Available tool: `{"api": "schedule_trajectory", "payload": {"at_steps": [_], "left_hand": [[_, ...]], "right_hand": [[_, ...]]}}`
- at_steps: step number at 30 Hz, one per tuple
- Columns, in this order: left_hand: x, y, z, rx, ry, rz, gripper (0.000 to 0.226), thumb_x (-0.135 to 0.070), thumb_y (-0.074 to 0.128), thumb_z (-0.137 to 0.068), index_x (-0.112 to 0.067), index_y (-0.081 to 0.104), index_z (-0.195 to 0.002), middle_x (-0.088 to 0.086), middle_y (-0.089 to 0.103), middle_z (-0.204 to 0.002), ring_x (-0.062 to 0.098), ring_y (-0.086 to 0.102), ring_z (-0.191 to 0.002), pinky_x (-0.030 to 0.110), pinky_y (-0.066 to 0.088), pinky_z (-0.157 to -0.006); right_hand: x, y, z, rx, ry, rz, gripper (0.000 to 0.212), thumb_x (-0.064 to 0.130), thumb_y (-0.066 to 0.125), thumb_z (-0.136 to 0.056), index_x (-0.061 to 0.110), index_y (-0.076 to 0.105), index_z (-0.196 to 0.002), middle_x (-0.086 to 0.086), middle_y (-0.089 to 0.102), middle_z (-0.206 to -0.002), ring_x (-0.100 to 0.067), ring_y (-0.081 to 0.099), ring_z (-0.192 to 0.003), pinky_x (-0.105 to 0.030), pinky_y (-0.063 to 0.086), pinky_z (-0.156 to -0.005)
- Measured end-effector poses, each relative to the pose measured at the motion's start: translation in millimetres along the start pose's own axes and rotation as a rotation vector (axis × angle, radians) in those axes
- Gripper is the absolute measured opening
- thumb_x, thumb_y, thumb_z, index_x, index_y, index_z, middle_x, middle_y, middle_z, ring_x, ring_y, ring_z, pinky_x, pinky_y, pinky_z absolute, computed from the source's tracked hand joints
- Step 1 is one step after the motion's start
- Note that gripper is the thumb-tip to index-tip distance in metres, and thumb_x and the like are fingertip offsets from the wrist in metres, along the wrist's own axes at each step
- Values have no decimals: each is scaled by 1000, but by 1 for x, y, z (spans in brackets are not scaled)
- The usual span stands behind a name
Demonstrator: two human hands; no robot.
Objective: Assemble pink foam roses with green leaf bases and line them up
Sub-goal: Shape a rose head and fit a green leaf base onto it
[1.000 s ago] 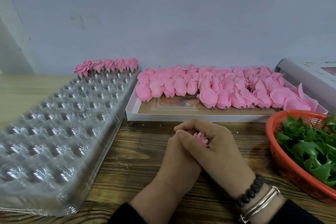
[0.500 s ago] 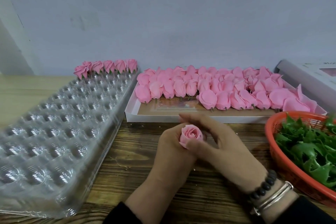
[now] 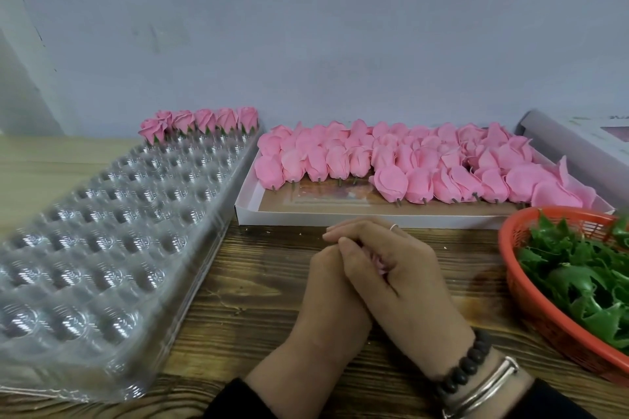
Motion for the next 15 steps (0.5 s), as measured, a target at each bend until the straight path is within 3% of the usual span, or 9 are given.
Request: {"api": "schedule_trajectory", "payload": {"at_steps": [3, 5, 8, 10, 13, 15], "left_hand": [[-4, -1, 0, -12, 69, -57, 24, 20, 57, -79, -2, 63, -71, 6, 65, -68, 7, 60, -65, 21, 49, -56], [-8, -3, -1, -15, 100, -81, 22, 18, 58, -78, -2, 61, -70, 8, 61, -66, 7, 57, -62, 20, 48, -55], [-11, -4, -2, -6, 137, -135, 22, 11, 59, -81, -7, 61, -70, 3, 59, -65, 6, 55, -62, 20, 46, -56], [-10, -4, -2, 14, 125, -67, 6, -1, 66, -77, -1, 62, -73, 13, 62, -68, 18, 58, -65, 32, 51, -59], [-4, -7, -3, -48, 88, -80, 27, -27, 62, -69, -2, 66, -79, 22, 66, -80, 37, 63, -77, 47, 53, -67], [-3, -6, -4, -62, 64, -141, 7, -15, 63, -77, -11, 67, -74, 14, 69, -80, 31, 65, -78, 44, 56, -67]], "right_hand": [[-8, 0, -2, 88, 110, -92, 39, 58, 47, -67, 38, 62, -97, 16, 66, -91, 1, 61, -89, -17, 49, -77], [-13, -1, -3, 162, 143, -114, 45, 64, 53, -61, 41, 58, -100, 16, 66, -91, 3, 62, -87, -17, 51, -75], [-20, -1, -3, 274, 166, -120, 60, 67, 61, -55, 44, 53, -110, 20, 65, -100, 5, 60, -96, -23, 50, -86], [-25, -1, -2, 325, 200, -150, 75, 66, 66, -50, 46, 46, -119, 20, 63, -107, 5, 57, -104, -28, 47, -95], [-18, -6, -2, 242, 153, -210, 73, 62, 67, -53, 45, 47, -121, 21, 60, -115, 5, 55, -109, -18, 44, -95], [-7, -9, -2, 95, 56, -172, 52, 62, 56, -67, 43, 54, -115, 26, 60, -115, 9, 53, -109, -7, 40, -89]]}}
Point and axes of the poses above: each hand's wrist, its own z-axis away from the middle knuckle, its own y-axis out of the palm, x = y × z, the point moved 5 cm from there along -z, towards the middle knuckle
